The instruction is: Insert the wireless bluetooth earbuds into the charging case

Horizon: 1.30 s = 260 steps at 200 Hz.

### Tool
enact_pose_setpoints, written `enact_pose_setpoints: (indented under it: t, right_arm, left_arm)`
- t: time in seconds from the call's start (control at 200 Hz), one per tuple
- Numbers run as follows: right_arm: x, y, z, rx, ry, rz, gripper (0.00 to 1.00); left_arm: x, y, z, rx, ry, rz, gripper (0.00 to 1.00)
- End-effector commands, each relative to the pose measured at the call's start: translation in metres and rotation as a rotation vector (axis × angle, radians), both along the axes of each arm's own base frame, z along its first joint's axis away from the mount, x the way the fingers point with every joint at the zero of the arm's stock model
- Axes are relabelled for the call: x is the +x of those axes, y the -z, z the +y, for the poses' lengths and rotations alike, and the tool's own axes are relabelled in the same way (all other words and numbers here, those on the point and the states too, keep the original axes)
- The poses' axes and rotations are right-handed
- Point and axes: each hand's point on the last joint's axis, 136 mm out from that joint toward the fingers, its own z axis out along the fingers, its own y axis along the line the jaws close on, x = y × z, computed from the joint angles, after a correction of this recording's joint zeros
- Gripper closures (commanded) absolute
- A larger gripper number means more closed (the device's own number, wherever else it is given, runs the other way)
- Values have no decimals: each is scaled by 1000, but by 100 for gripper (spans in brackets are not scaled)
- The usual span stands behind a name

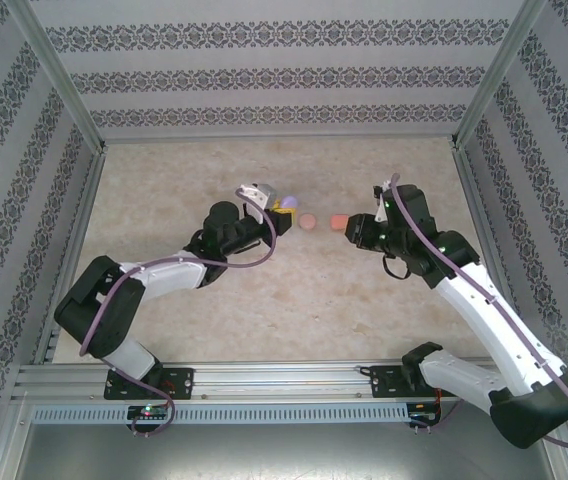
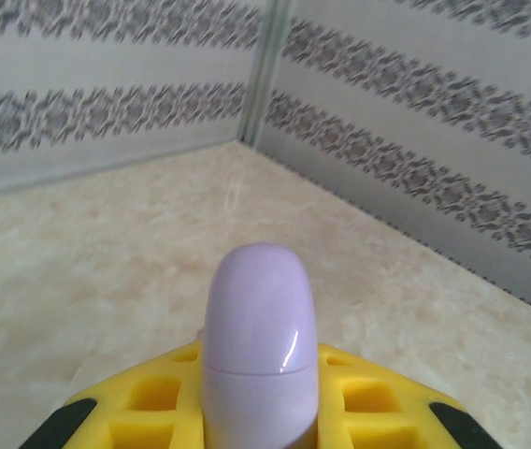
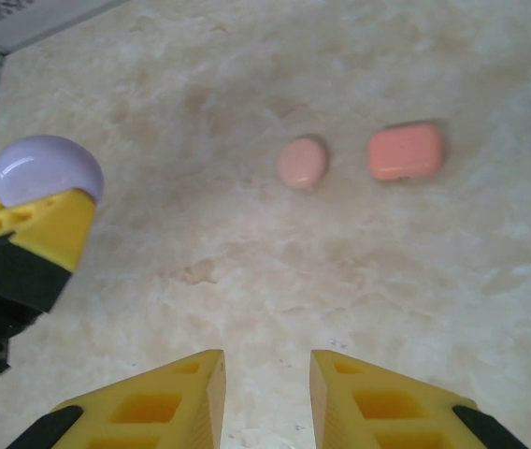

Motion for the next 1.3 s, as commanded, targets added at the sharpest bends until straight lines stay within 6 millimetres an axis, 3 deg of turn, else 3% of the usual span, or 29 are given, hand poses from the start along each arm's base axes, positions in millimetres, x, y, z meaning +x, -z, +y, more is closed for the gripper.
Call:
enact_pose_setpoints:
  t: [0.0,0.46,0.894,1.094,1.294]
  right_arm:
    - [4,5,-13,7,66,-24,69]
    - [9,33,-21,11,101,18,69]
    - [16,39,-21,14,105,35,69]
    - [16,37,-21,16,110,30,69]
    - [18,32,-21,20,109,23,65]
  left_arm:
    - [21,19,13,-9,-96,153,100]
    - [52,102,34,-35,-191,700,100]
    - [58,152,25,-29,-204,956,100]
    - [57,168,28,14,-239,1027,93]
    - [51,183,34,57,-269,1076,72]
